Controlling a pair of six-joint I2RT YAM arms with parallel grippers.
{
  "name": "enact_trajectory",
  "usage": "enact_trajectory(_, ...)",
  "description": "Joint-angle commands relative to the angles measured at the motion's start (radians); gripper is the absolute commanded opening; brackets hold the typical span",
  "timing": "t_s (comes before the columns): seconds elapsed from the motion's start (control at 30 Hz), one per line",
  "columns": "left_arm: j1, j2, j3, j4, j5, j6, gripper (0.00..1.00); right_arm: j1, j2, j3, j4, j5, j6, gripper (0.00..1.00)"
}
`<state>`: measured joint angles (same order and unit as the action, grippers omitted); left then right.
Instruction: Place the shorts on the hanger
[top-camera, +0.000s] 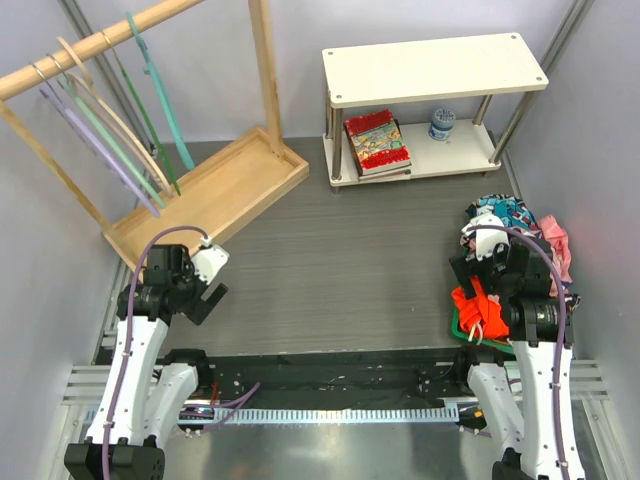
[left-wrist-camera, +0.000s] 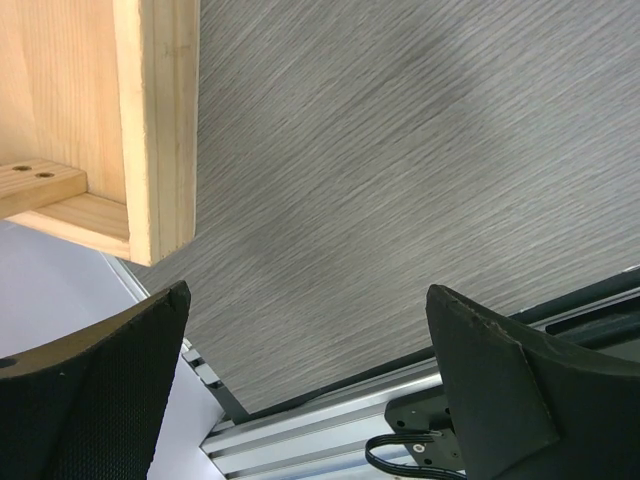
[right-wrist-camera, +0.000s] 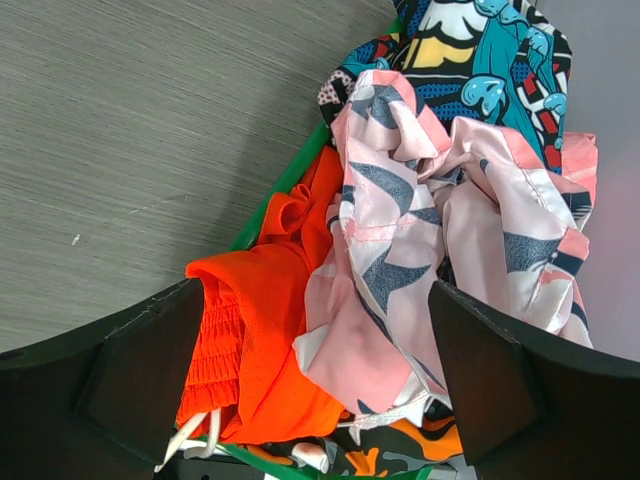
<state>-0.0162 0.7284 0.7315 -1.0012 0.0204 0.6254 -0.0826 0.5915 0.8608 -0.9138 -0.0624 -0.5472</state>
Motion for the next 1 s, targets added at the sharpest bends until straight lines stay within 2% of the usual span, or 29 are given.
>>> enact_trajectory(0.0, 0.005, -0.009, 0.052, -0.019, 0.044, 0.017, 1.00, -0.003, 0.011, 0.053, -0.008, 0.007, 0.007, 1.00)
enact_trajectory(0.1, 0.002, 0.009, 0.097, -0.080, 0.102, 0.020, 1.00, -0.003, 0.017, 0.070, -0.005, 0.021, 0.024, 1.00)
enact_trajectory(0.2, -0.017, 0.043, 0.147, -0.190, 0.212, 0.095, 1.00, -0.003, 0.016, 0.079, -0.007, 0.026, 0.035, 1.00)
enact_trajectory(0.3, -0.079, 0.054, 0.157, -0.183, 0.231, 0.094, 1.00, -0.003, 0.037, 0.084, -0.005, 0.035, 0.041, 1.00)
enact_trajectory(0.4, -0.247, 0.110, 0.155, -0.137, 0.164, 0.042, 1.00, -0.003, 0.044, 0.090, -0.010, 0.027, 0.038, 0.99)
enact_trajectory(0.43, -0.299, 0.130, 0.158, -0.099, 0.091, 0.022, 1.00, -0.003, 0.047, 0.092, -0.008, 0.026, 0.041, 1.00)
enact_trajectory(0.47, -0.414, 0.158, 0.161, -0.080, 0.055, -0.011, 1.00, -0.003, 0.051, 0.096, -0.010, 0.026, 0.041, 1.00)
enact_trajectory(0.5, -0.465, 0.205, 0.176, -0.064, 0.029, -0.022, 1.00, -0.003, 0.057, 0.106, -0.011, 0.027, 0.044, 1.00)
enact_trajectory(0.7, -0.683, 0.383, 0.351, -0.017, -0.014, -0.050, 1.00, -0.003, 0.082, 0.139, -0.033, 0.033, 0.044, 1.00)
enact_trajectory(0.8, -0.758, 0.466, 0.463, -0.045, -0.037, -0.059, 1.00, -0.003, 0.096, 0.161, -0.037, 0.018, 0.050, 1.00)
enact_trajectory(0.97, -0.777, 0.560, 0.641, -0.079, 0.029, -0.125, 1.00, -0.003, 0.123, 0.190, -0.045, -0.013, 0.053, 1.00)
